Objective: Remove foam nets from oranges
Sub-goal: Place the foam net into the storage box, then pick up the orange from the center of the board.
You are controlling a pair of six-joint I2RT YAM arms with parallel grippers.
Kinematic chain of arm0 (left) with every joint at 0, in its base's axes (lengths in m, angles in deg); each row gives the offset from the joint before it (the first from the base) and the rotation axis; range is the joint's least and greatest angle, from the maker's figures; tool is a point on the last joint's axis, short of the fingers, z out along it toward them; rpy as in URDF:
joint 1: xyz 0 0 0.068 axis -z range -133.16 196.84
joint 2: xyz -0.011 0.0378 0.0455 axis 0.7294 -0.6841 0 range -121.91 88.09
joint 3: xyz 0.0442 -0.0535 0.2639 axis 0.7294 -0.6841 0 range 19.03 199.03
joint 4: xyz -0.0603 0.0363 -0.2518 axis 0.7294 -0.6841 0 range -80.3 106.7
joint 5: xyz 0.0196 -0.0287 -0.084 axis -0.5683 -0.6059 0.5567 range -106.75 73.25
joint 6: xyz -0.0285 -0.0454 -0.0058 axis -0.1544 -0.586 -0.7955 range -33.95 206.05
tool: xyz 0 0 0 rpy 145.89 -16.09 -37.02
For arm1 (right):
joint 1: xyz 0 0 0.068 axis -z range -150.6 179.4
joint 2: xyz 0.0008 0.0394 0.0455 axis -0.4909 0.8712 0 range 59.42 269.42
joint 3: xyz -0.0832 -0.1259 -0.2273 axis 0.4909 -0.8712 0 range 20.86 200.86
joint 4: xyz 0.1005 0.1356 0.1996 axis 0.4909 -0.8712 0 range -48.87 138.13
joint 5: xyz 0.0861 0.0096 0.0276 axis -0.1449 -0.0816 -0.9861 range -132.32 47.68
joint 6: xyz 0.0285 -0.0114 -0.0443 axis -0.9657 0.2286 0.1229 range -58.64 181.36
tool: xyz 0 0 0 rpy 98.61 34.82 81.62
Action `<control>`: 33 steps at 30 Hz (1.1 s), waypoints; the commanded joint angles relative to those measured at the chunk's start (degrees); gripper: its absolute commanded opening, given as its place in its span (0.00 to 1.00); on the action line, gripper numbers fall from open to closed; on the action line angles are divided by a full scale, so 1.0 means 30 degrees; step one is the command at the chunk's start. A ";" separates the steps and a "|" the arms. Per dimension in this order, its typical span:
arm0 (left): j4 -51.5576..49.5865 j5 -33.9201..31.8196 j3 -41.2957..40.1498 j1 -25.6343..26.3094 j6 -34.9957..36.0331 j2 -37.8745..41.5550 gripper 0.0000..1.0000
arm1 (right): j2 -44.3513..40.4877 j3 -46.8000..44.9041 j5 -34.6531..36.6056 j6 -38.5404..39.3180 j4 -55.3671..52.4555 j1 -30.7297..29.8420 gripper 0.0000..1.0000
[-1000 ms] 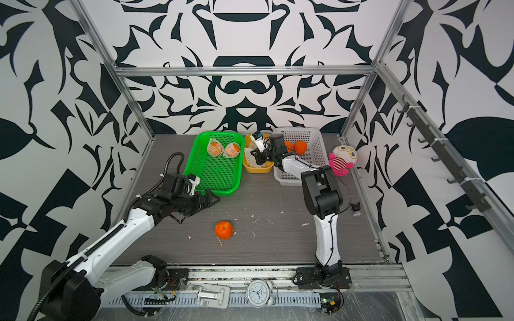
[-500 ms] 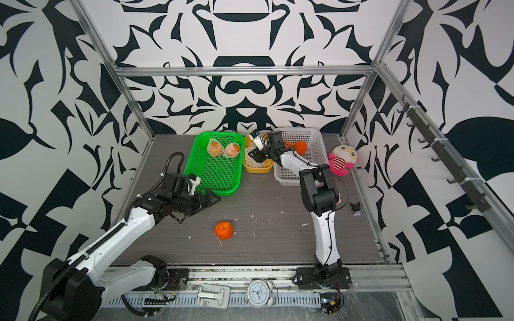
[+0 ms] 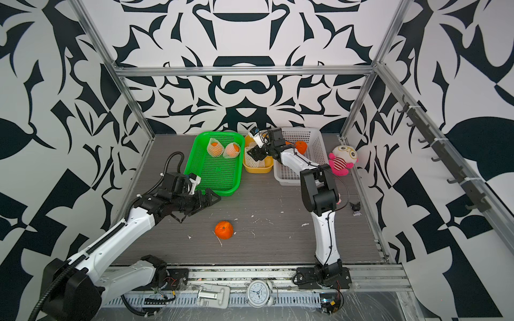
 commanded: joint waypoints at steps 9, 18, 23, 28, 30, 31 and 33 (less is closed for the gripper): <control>0.0308 0.0380 0.0367 -0.0079 -0.0219 0.0084 0.99 | -0.3393 -0.0181 -0.1743 0.0038 0.0346 0.0028 0.84; -0.1446 0.1717 0.0171 -0.0081 -0.0515 0.0887 0.99 | -0.9592 -0.8185 -0.4860 0.1203 0.2727 -0.0918 0.79; -0.2804 0.2327 -0.0843 -0.0082 -0.1330 0.1948 0.99 | -1.3877 -1.3912 -0.6254 0.5150 0.2308 -0.2973 0.81; -0.2956 0.2108 -0.2786 -0.0073 -0.2078 0.2823 1.00 | -1.5786 -1.6959 -0.6057 0.5906 0.1865 -0.5778 0.84; -0.3050 0.2105 -0.3449 -0.0090 -0.2370 0.2986 1.00 | -1.5919 -1.7692 -0.6672 0.7160 0.1373 -0.6675 0.85; -0.3201 0.2112 -0.3759 -0.0069 -0.2373 0.3078 0.99 | -1.5829 -1.7946 -0.6953 0.8027 0.0944 -0.7185 0.88; -0.3884 0.1937 -0.4098 -0.0072 -0.2248 0.3181 0.99 | -1.5440 -1.7797 -0.7209 0.9753 -0.0555 -0.8054 0.90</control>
